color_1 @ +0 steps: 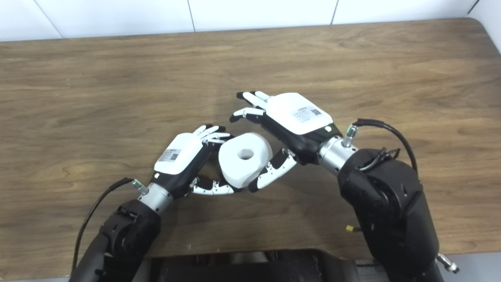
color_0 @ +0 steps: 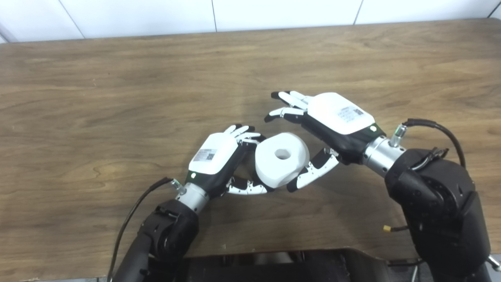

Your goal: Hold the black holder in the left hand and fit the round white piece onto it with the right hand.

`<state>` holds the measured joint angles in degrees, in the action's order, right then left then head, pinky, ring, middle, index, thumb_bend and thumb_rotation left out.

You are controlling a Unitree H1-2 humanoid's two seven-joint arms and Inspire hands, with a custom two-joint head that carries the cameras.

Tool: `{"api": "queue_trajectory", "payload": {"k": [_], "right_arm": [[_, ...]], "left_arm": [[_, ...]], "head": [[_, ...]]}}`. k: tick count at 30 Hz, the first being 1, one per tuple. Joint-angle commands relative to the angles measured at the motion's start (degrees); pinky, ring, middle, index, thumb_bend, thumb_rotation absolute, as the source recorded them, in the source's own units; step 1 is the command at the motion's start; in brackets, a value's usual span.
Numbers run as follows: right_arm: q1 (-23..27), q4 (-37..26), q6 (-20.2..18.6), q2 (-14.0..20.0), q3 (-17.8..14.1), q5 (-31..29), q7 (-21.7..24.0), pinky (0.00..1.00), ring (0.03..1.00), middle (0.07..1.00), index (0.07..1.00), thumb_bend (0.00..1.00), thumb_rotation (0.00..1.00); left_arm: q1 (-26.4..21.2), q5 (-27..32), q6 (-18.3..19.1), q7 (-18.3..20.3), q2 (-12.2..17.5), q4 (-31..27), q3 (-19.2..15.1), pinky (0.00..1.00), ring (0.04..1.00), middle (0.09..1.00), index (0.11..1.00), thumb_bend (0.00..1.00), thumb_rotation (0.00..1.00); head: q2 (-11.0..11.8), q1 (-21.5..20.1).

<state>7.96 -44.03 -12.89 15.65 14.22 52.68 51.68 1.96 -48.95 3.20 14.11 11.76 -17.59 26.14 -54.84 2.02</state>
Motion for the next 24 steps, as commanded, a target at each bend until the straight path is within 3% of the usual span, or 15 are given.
{"api": "queue_trajectory", "payload": {"k": [1,15,16,18,21,24], "right_arm": [[2.14,-2.34,-0.02,0.06,-0.90,-0.38,-0.10,0.94,0.995,0.999,0.850,1.00,0.42],[4.14,-2.68,-1.78,0.84,-3.50,-1.19,1.76,1.00,1.000,0.993,0.850,1.00,0.42],[4.15,-2.69,-1.80,0.88,-3.65,-1.32,1.69,1.00,1.000,0.991,0.850,1.00,0.42],[4.02,-2.74,-1.64,0.96,-3.88,-1.30,1.52,1.00,1.000,0.989,0.852,1.00,0.42],[3.72,-2.91,-1.71,0.94,-4.03,-1.46,1.43,0.99,1.000,0.981,0.857,1.00,0.42],[3.67,-2.91,-2.16,0.79,-3.90,-1.47,1.74,0.99,1.000,0.983,0.866,1.00,0.41]], "left_arm": [[-0.15,-0.63,0.11,1.17,0.37,1.42,0.41,0.96,0.914,0.806,0.487,0.52,0.05],[-0.79,-1.25,1.97,3.77,0.35,0.80,0.79,0.93,0.887,0.795,0.496,0.52,0.07],[-0.81,-1.44,2.34,4.19,0.32,0.61,0.85,0.93,0.895,0.804,0.596,0.71,0.13],[-0.84,-2.76,4.00,6.49,0.26,-0.44,1.19,0.95,0.909,0.823,0.700,0.88,0.20],[-0.77,-4.49,6.07,9.70,0.34,-1.91,1.72,0.99,0.949,0.873,0.800,0.94,0.29],[-0.78,-5.76,7.85,12.56,0.48,-3.05,2.14,1.00,0.973,0.908,0.862,0.99,0.32]], "head": [[0.00,-0.03],[0.42,0.00],[0.42,0.00],[0.34,0.69],[0.17,0.96],[0.18,0.90]]}}
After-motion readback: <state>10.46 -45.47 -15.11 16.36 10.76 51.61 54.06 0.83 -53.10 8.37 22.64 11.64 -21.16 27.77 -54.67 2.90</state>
